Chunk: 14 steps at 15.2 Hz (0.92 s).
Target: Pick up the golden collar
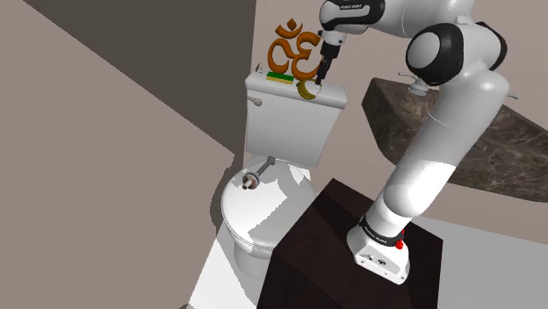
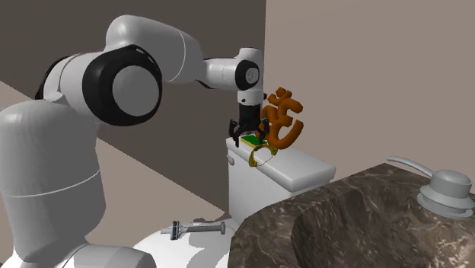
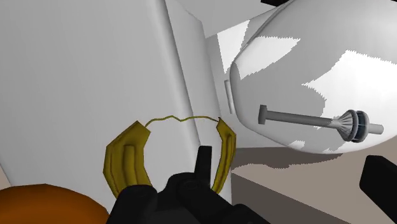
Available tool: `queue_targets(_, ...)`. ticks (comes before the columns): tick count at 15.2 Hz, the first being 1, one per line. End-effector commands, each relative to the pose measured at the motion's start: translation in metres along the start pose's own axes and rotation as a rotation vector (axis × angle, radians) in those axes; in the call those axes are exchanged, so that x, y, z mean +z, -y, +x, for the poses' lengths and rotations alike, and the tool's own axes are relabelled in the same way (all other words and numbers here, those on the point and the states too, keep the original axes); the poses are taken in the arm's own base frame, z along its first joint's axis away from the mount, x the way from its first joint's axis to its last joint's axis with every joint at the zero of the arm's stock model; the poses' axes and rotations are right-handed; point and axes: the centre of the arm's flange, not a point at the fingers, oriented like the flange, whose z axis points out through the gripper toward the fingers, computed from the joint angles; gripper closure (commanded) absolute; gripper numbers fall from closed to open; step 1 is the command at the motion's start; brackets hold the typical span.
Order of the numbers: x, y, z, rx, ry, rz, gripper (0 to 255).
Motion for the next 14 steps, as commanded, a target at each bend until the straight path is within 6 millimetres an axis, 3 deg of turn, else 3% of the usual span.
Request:
queue_targets(1, 0.005, -0.026, 0.008, -0.014, -0.001, 0.011, 0)
queue_targets(8, 0.031, -0.116, 0.038, -0.053, 0.0, 0.05, 0)
queue_targets(14, 0.058, -0.116, 0.037, -0.053, 0.0, 0.05, 0)
